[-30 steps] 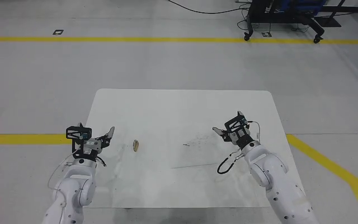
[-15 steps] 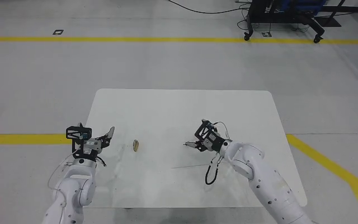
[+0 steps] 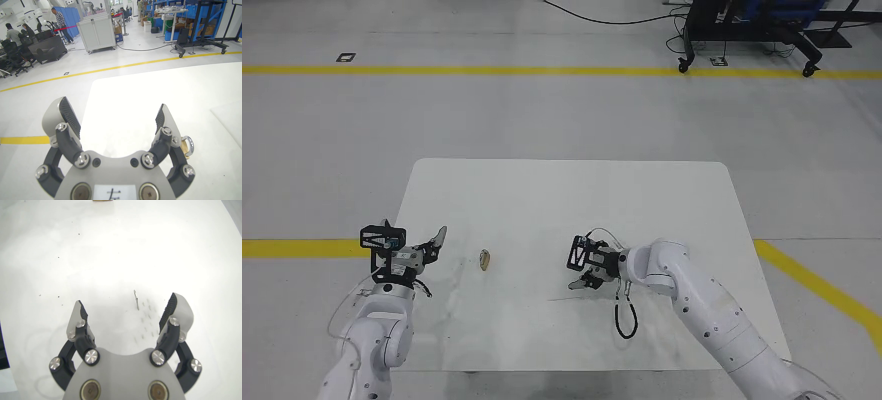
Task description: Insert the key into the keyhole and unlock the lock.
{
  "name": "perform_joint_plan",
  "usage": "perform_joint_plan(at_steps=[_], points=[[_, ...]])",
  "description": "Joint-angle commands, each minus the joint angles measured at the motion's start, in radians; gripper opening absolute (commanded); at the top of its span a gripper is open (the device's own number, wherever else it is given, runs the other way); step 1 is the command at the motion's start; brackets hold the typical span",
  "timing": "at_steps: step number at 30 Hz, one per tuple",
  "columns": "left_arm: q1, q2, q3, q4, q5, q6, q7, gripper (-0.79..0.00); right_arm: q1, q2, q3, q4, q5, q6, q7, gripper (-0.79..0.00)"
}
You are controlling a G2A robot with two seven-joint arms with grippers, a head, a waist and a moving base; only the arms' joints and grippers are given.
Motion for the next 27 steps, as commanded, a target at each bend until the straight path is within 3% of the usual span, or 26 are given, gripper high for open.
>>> perform_joint_plan(at_steps=[1,3,8,11,13,17,27], points=[[0.0,0.0,0.0,0.0,0.0,0.0,0.0,0.0,0.007,-0.001,-0.01,-0.003,-0.015,0.009,0.008,-0.095],[0.0,0.0,0.0,0.0,0.0,0.0,0.0,0.0,0.016,-0.002,-0.021,-0.004,-0.03,0.01,0.016,-0.148],[0.0,0.0,0.0,0.0,0.0,0.0,0.0,0.0,0.034,-0.006,-0.043,0.007,-0.046,0.019,0.021,-0.397],[0.0,0.0,0.0,0.0,0.0,0.0,0.0,0.0,0.044,-0.007,-0.049,0.018,-0.045,0.023,0.016,-0.462],[0.0,0.0,0.0,0.0,0.0,0.0,0.0,0.0,0.051,-0.008,-0.051,0.029,-0.046,0.027,0.015,-0.545],[0.0,0.0,0.0,0.0,0.0,0.0,0.0,0.0,0.059,-0.009,-0.058,0.037,-0.047,0.026,0.015,-0.785],[0.0,0.0,0.0,0.0,0.0,0.0,0.0,0.0,0.013,0.018,0.022,-0.012,-0.032,-0.032,-0.114,-0.785]])
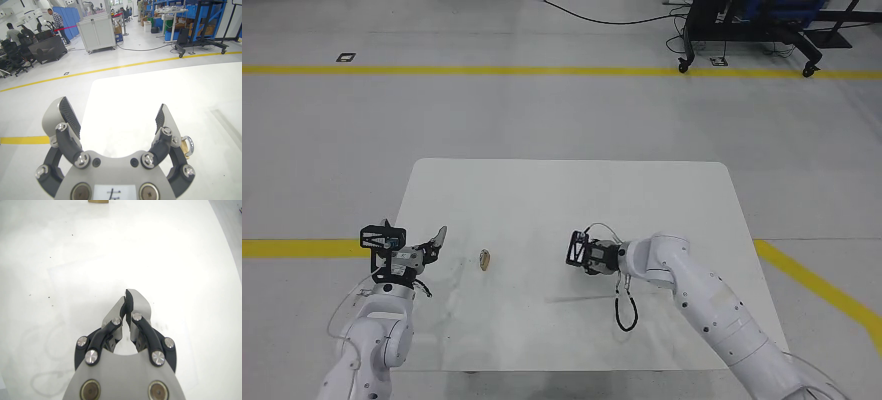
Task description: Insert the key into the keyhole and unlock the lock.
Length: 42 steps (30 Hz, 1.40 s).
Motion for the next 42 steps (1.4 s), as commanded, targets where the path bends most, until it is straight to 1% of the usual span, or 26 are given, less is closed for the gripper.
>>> perform_joint_plan(at_steps=[1,6,9,19,21,22,24,28,31,32,37,42], points=[[0.0,0.0,0.0,0.0,0.0,0.0,0.0,0.0,-0.019,0.008,0.027,-0.011,0.004,-0.015,-0.046,-0.785],[0.0,0.0,0.0,0.0,0.0,0.0,0.0,0.0,-0.061,0.022,0.08,-0.005,0.032,-0.04,-0.192,-0.785],[0.0,0.0,0.0,0.0,0.0,0.0,0.0,0.0,-0.091,0.029,0.109,0.016,0.052,-0.062,-0.314,-0.785],[0.0,0.0,0.0,0.0,0.0,0.0,0.0,0.0,-0.094,0.03,0.112,0.021,0.052,-0.066,-0.324,-0.785],[-0.003,0.0,0.017,-0.03,0.023,-0.03,-0.003,0.0,-0.102,0.03,0.111,0.022,0.048,-0.043,-0.324,-0.785],[-0.007,0.001,0.034,-0.052,0.055,-0.054,-0.012,0.0,-0.106,0.03,0.109,0.025,0.053,-0.04,-0.333,-0.785],[-0.024,0.0,0.072,-0.082,0.104,-0.073,-0.044,0.0,-0.106,0.03,0.105,0.038,0.052,-0.043,-0.358,-0.785],[-0.093,-0.006,0.182,-0.124,0.183,-0.121,-0.119,0.0,-0.099,0.028,0.093,0.079,0.029,-0.044,-0.439,-0.785],[-0.15,-0.012,0.268,-0.129,0.215,-0.169,-0.175,0.0,-0.093,0.028,0.085,0.116,0.005,-0.059,-0.517,-0.785],[-0.172,-0.014,0.298,-0.123,0.232,-0.19,-0.2,0.0,-0.091,0.029,0.084,0.13,-0.006,-0.063,-0.539,-0.785],[-0.276,-0.03,0.429,-0.065,0.328,-0.221,-0.305,0.0,-0.085,0.033,0.088,0.172,-0.039,-0.074,-0.617,-0.785],[-0.346,-0.047,0.52,0.022,0.36,-0.23,-0.356,0.0,-0.075,0.037,0.097,0.205,-0.04,-0.078,-0.651,-0.785]])
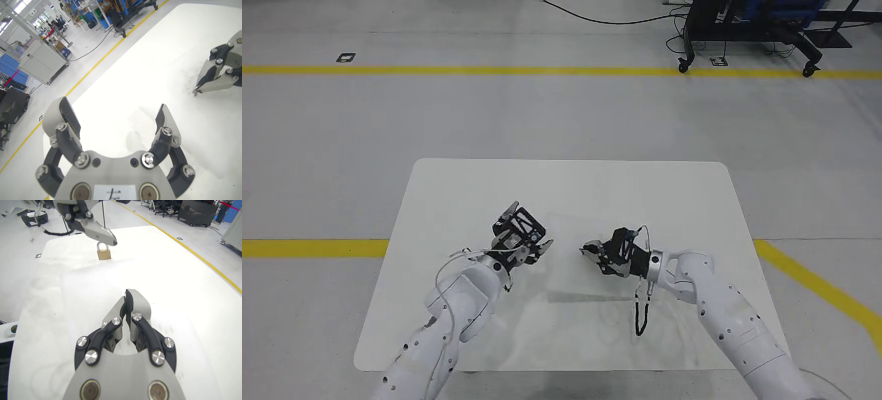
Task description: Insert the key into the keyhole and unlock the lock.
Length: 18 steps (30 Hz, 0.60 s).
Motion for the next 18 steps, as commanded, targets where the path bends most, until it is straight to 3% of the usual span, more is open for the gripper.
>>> perform_joint_plan(at_steps=[1,11,18], points=[[-0.024,-0.006,0.032,0.035,0.008,-0.006,-0.014,0.0,0.005,0.0,0.001,0.011,0.003,-0.002,-0.008,-0.785],[-0.101,-0.031,0.116,0.146,0.059,0.022,-0.068,0.0,0.033,-0.003,-0.023,0.053,-0.003,-0.013,-0.04,-0.785],[-0.117,-0.041,0.116,0.175,0.025,0.045,-0.056,0.0,0.043,0.0,-0.02,0.078,0.007,-0.039,-0.109,-0.785]])
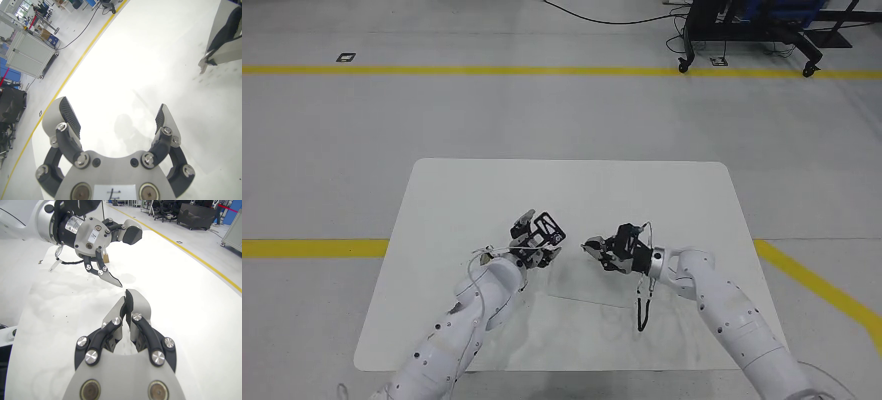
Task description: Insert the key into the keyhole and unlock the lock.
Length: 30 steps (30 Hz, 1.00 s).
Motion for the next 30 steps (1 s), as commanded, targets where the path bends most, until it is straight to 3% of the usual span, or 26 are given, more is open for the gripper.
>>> perform_joint_plan(at_steps=[1,4,8,11,20,23,25,30], points=[[0.006,0.001,-0.015,-0.017,-0.012,0.008,0.015,0.0,-0.001,0.003,0.007,-0.002,0.007,-0.016,-0.02,-0.785],[0.035,0.008,-0.073,-0.076,-0.095,-0.024,0.068,0.0,-0.012,0.009,0.024,-0.029,0.023,-0.052,-0.056,-0.785],[0.101,0.029,-0.207,-0.165,-0.196,-0.082,0.148,0.0,-0.035,0.023,0.055,-0.077,0.034,-0.132,-0.114,-0.785],[0.158,0.039,-0.299,-0.212,-0.289,-0.099,0.192,0.0,-0.05,0.029,0.058,-0.101,0.039,-0.134,-0.134,-0.785],[0.161,0.038,-0.295,-0.216,-0.303,-0.103,0.213,0.0,-0.05,0.029,0.058,-0.101,0.039,-0.134,-0.134,-0.785],[0.173,0.035,-0.316,-0.183,-0.531,-0.213,0.363,0.0,-0.058,0.024,0.05,-0.108,0.129,-0.134,-0.128,-0.785],[0.175,0.036,-0.345,-0.141,-0.693,-0.322,0.424,0.0,-0.056,0.017,0.022,-0.094,0.272,-0.134,-0.124,-0.785],[0.119,0.045,-0.382,0.007,-1.077,-0.622,0.392,0.0,-0.011,0.031,-0.086,-0.115,0.702,-0.134,-0.006,-0.785]])
